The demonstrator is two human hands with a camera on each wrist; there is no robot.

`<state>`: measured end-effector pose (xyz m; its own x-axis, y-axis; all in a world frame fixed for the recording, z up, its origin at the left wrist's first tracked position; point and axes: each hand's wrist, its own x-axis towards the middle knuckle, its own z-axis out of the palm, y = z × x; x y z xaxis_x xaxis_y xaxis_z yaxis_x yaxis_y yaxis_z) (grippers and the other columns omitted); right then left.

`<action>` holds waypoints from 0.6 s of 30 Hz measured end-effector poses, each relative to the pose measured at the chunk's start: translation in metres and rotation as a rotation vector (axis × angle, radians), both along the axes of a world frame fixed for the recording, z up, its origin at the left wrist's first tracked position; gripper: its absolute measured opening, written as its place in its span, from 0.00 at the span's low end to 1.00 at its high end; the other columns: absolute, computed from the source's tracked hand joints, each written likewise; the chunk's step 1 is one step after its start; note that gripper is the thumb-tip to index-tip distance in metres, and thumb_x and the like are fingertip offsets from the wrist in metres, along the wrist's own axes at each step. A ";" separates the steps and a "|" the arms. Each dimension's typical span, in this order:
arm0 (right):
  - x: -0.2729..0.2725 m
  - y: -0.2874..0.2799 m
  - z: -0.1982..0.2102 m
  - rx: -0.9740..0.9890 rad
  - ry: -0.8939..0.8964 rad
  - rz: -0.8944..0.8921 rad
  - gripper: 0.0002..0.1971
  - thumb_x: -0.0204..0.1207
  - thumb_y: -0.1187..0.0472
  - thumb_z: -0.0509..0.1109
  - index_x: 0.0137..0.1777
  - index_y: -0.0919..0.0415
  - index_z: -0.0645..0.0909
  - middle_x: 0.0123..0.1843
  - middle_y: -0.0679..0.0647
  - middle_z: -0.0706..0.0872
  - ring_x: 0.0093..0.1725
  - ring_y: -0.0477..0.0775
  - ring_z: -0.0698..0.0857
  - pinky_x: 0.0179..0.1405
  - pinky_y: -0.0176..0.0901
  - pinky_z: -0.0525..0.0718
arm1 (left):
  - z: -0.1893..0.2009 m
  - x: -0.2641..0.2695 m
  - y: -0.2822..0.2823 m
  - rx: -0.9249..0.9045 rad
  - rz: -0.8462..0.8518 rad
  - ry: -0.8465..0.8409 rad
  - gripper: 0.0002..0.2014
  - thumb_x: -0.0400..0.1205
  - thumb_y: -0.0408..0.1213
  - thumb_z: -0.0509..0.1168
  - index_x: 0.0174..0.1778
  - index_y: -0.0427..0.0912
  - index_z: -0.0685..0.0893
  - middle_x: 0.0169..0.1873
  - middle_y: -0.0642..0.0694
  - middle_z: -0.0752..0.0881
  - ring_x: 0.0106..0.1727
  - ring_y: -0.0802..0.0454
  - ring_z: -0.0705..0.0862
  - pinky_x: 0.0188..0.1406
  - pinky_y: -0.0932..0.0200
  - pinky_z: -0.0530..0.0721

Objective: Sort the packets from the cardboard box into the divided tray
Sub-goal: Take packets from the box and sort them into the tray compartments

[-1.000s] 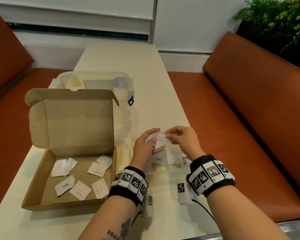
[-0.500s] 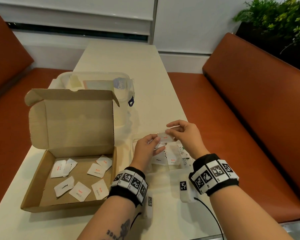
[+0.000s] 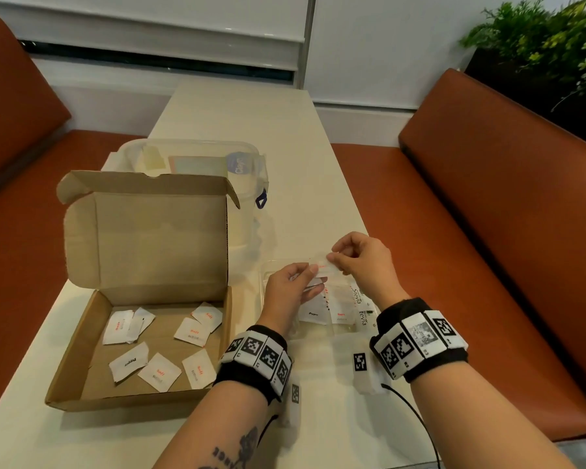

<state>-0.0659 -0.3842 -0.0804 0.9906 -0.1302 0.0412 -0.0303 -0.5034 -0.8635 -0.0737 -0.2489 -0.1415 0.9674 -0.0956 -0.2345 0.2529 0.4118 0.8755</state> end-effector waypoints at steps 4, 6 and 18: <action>-0.002 -0.003 -0.008 -0.158 0.101 0.057 0.04 0.73 0.61 0.76 0.44 0.61 0.86 0.34 0.54 0.83 0.33 0.48 0.79 0.39 0.42 0.81 | -0.002 0.002 -0.001 0.018 0.044 0.010 0.11 0.79 0.28 0.70 0.54 0.26 0.84 0.52 0.33 0.86 0.44 0.49 0.89 0.51 0.59 0.89; -0.006 -0.002 -0.013 -0.166 0.138 0.088 0.05 0.73 0.59 0.75 0.43 0.61 0.86 0.34 0.54 0.83 0.33 0.47 0.79 0.34 0.34 0.78 | -0.001 0.002 -0.002 0.033 0.068 -0.008 0.05 0.78 0.29 0.71 0.47 0.32 0.86 0.46 0.39 0.87 0.43 0.50 0.89 0.47 0.62 0.89; -0.016 0.003 -0.020 0.120 0.071 0.037 0.07 0.73 0.59 0.76 0.44 0.63 0.87 0.36 0.57 0.87 0.34 0.47 0.81 0.34 0.33 0.79 | -0.001 0.002 0.001 0.178 0.017 -0.124 0.01 0.79 0.29 0.70 0.43 0.37 0.88 0.43 0.48 0.86 0.45 0.57 0.87 0.45 0.64 0.88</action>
<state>-0.0821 -0.3815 -0.1003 0.9947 -0.0931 -0.0425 -0.0763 -0.3983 -0.9141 -0.0717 -0.2480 -0.1429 0.9911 -0.0471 -0.1248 0.1327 0.2511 0.9588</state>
